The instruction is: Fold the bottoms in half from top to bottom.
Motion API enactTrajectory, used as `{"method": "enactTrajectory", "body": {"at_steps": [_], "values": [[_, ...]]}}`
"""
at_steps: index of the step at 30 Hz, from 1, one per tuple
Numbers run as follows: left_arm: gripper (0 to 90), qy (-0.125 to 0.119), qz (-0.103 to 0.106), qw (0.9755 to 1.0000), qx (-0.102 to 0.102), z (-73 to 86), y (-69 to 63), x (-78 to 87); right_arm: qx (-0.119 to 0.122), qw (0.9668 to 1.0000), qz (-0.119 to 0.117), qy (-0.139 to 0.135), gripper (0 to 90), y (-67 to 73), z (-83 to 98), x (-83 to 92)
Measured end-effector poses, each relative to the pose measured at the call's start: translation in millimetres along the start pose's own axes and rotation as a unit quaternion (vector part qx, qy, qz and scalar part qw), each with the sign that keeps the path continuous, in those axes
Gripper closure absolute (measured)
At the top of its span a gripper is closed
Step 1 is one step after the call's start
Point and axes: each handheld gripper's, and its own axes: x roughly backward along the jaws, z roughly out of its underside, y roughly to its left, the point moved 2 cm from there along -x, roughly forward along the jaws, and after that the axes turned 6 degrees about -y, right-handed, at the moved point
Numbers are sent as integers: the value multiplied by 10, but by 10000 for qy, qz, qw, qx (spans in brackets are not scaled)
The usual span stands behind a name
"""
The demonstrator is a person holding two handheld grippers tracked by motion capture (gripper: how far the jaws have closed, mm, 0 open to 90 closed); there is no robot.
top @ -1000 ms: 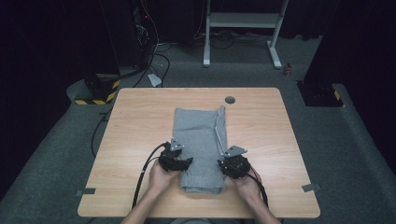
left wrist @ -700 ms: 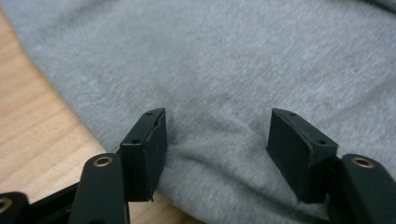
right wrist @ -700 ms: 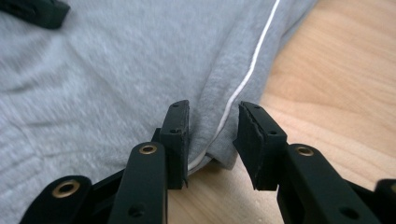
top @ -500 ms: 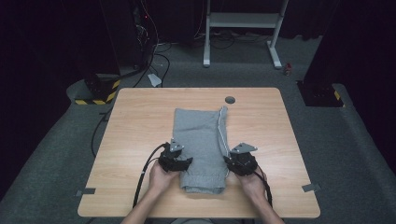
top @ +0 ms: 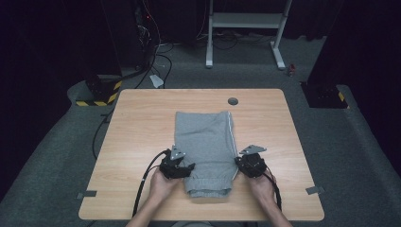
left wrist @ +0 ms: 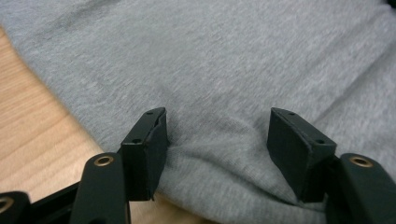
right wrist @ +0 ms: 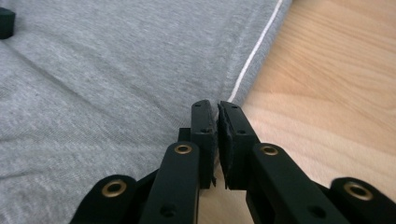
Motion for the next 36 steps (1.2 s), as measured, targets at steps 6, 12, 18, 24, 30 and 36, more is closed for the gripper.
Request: {"method": "enactTrajectory", "body": {"at_steps": [6, 12, 18, 24, 30, 36], "values": [[408, -69, -44, 9999, 125, -167, 78, -33, 79, 9993, 99, -350, 688, 30, -159, 22], [385, 97, -89, 9997, 189, -171, 129, -174, 71, 9999, -98, -107, 687, 36, -187, -256], [394, 42, -39, 10000, 33, -34, 25, -32, 241, 9996, -21, -117, 682, -3, 8, -118], [419, 62, 71, 9999, -82, 22, -126, 106, 493, 9987, -155, 17, 677, 127, 139, 99], [411, -149, -141, 9996, -210, -255, -67, 4, 148, 9984, -73, -542, 660, -1, -161, 52], [399, 232, -197, 9995, -71, -256, 38, -240, 201, 9997, -37, -122, 635, -30, -259, -306]]}}
